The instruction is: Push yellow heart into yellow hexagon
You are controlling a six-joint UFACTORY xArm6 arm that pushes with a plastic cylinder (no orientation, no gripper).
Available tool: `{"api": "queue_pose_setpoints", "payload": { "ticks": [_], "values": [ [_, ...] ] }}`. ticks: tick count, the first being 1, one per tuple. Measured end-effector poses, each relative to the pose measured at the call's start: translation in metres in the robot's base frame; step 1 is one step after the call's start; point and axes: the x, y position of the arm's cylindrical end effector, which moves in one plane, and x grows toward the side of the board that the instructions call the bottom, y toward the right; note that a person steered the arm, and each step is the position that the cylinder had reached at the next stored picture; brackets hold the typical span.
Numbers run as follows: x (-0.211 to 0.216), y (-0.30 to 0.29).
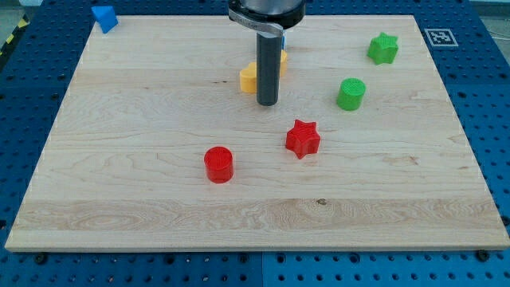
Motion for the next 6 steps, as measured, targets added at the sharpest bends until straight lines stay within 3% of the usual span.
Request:
{"api": "queue_pose_setpoints", "payload": {
  "ticks": [6],
  "values": [
    [-0.023,-0.054]
  ]
}}
